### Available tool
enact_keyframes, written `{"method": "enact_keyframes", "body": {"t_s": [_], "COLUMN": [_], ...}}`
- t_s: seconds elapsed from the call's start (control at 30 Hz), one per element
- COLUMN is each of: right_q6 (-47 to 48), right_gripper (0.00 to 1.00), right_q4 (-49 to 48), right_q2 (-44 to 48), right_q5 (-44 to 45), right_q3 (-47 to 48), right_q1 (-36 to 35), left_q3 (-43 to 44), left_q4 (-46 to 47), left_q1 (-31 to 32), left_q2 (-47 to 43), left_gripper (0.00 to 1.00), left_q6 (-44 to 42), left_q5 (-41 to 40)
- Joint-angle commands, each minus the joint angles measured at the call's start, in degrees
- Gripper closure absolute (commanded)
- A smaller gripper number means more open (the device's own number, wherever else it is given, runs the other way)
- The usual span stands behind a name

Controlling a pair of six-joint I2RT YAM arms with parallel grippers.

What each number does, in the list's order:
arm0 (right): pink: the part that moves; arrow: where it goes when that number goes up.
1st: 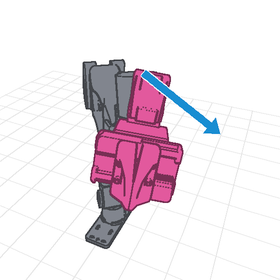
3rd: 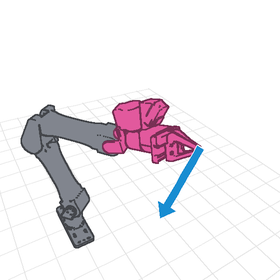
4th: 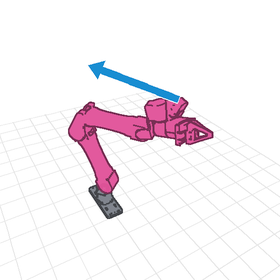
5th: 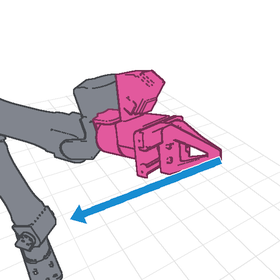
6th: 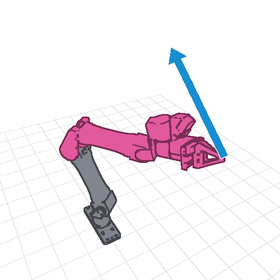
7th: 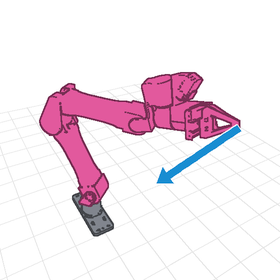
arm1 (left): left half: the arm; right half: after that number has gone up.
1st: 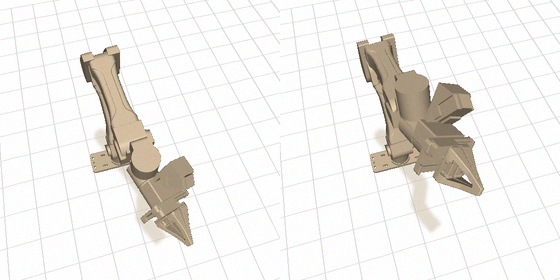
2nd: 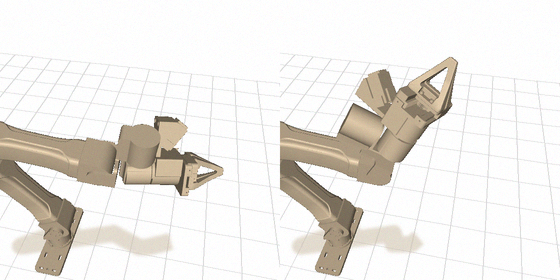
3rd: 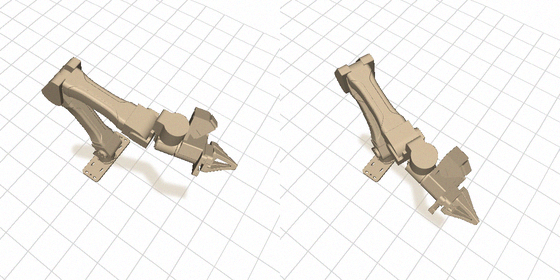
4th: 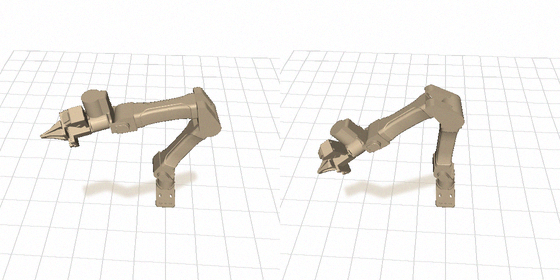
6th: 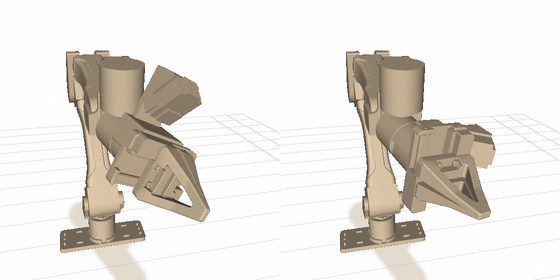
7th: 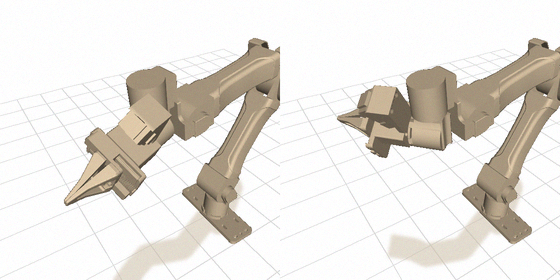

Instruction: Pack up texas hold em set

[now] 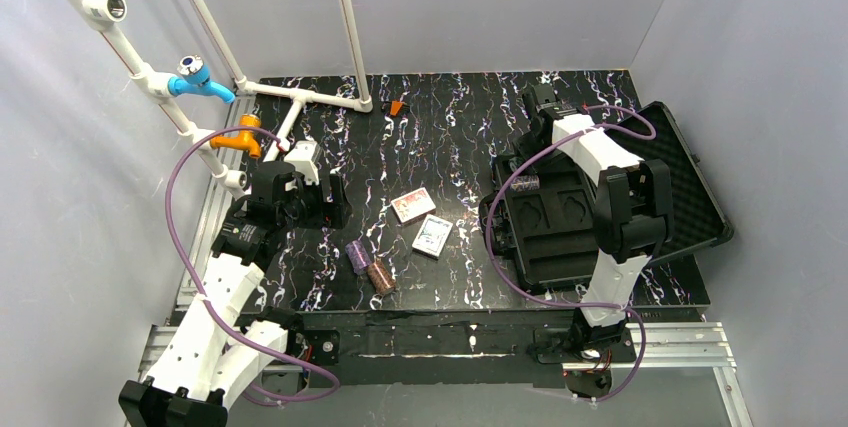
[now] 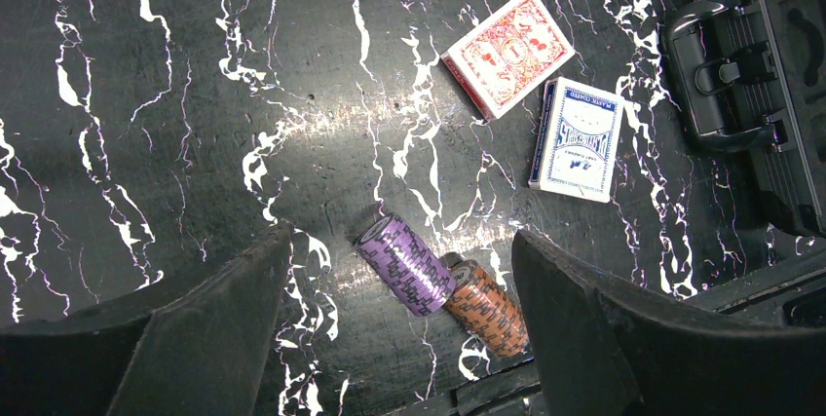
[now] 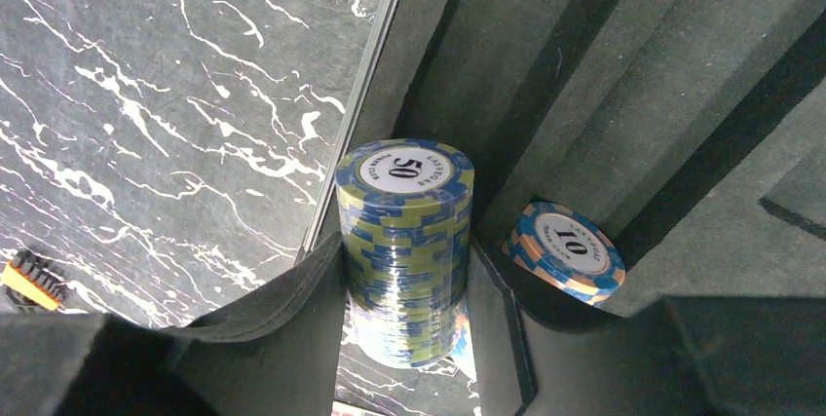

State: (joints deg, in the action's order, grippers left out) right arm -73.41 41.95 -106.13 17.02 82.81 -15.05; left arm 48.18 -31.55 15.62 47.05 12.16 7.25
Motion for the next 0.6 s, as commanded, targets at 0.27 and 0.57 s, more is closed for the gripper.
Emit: {"method": "enact_keyframes", "body": {"t_s": [0.27, 0.57], "right_q6": [-6.4, -7.6], "right_gripper": [0.99, 0.94], "right_q4": [-2.6, -3.7], "right_q2": [0.8, 0.9], "right_q5": [-1.4, -3.2], "right_q3": [-0.9, -2.1], "right_q1": [0.2, 0.2], "left_q3": [0.9, 1.0], "left_q4": [-0.6, -0.5], "left_q1": [0.3, 0.3], "left_q2": [-1.2, -1.3], "left_gripper": [0.18, 0.18], "left_q6": [-0.6, -0.5], "left_q5": [-0.1, 0.4]}}
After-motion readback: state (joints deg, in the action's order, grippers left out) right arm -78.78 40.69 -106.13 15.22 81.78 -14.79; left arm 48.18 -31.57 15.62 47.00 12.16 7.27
